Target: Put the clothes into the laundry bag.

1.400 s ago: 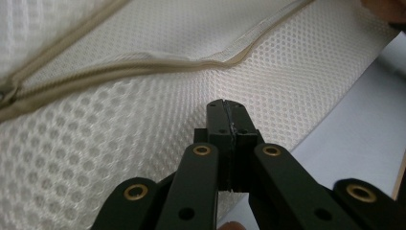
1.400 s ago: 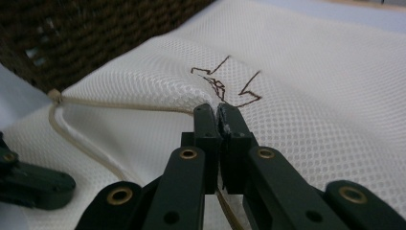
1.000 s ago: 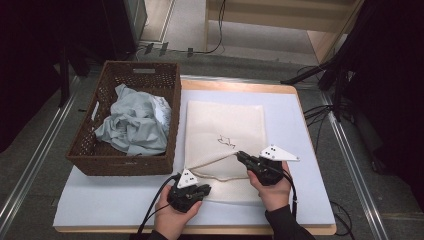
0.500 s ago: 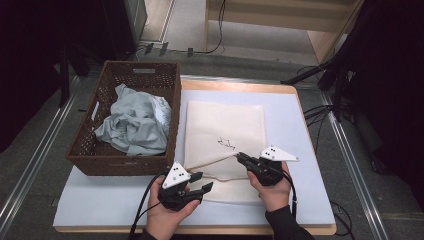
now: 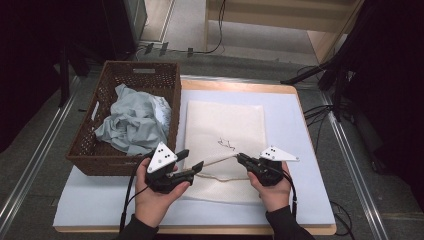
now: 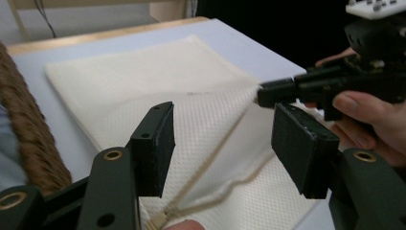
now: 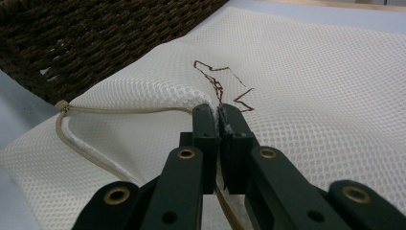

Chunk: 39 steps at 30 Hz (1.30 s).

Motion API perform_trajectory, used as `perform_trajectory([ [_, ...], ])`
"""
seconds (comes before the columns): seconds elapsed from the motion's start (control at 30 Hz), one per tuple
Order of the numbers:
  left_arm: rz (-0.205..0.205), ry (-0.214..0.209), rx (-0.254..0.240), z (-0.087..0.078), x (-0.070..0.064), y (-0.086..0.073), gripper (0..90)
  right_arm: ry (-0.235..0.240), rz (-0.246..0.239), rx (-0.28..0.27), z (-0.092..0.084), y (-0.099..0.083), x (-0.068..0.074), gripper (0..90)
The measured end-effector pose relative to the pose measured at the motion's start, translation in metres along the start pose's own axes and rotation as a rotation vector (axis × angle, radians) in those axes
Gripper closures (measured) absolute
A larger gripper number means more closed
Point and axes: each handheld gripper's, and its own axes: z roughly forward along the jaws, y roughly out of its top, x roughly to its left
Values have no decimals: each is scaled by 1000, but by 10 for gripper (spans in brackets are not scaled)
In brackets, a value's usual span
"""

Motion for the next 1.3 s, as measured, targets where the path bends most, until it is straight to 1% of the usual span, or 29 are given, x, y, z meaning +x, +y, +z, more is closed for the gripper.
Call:
perform_trajectory([
  [0.1, -10, 21, -13, -2, 8, 8, 401, 2, -3, 0, 0, 0, 0, 869],
  [0.17, -16, 43, -16, -2, 14, 12, 400, 4, 2, 1, 0, 0, -1, 869],
  [0.23, -27, 48, -15, -2, 22, 15, 398, 3, 3, 0, 0, 0, -1, 869],
  [0.37, -57, 71, -17, -2, 39, 21, 395, 5, 3, 0, 0, 0, -1, 868],
  [0.5, -75, 96, -11, -2, 55, 26, 390, 5, 3, 1, 0, 0, -1, 868],
  [0.6, -85, 120, -19, 0, 66, 30, 381, 6, 2, 3, 0, 0, -1, 867],
  [0.63, -90, 123, -16, 0, 70, 32, 373, 6, 0, 3, 0, 0, -1, 867],
  [0.7, -98, 113, -3, 2, 76, 35, 345, 6, 3, 2, 0, 0, -1, 867],
  [0.77, -103, 114, -3, 4, 81, 39, 324, 7, 3, 3, 0, -1, -1, 867],
  [0.93, -112, 143, -13, 6, 95, 44, 310, 8, 3, 4, 0, -1, -2, 867],
  [1.0, -129, 147, -17, 7, 101, 46, 299, 7, 1, 4, 0, -1, -2, 866],
  [1.03, -138, 142, -16, 8, 105, 47, 293, 8, 3, 3, 0, -1, -2, 866],
  [1.07, -149, 142, -11, 9, 108, 48, 287, 8, 2, 4, 0, -1, -2, 866],
  [1.13, -149, 164, 6, 12, 113, 52, 254, 7, 1, 5, 1, -1, -2, 866],
  [1.17, -163, 162, 19, 13, 116, 54, 245, 8, 2, 6, 1, -1, -2, 867],
  [1.2, -160, 162, 10, 14, 118, 55, 235, 8, 2, 7, 1, -1, -2, 867],
  [1.27, -144, 200, 31, 15, 123, 59, 219, 9, 0, 8, 1, -1, -2, 867],
  [1.3, -154, 198, 33, 16, 126, 60, 223, 9, 2, 9, 1, -1, -1, 867],
])
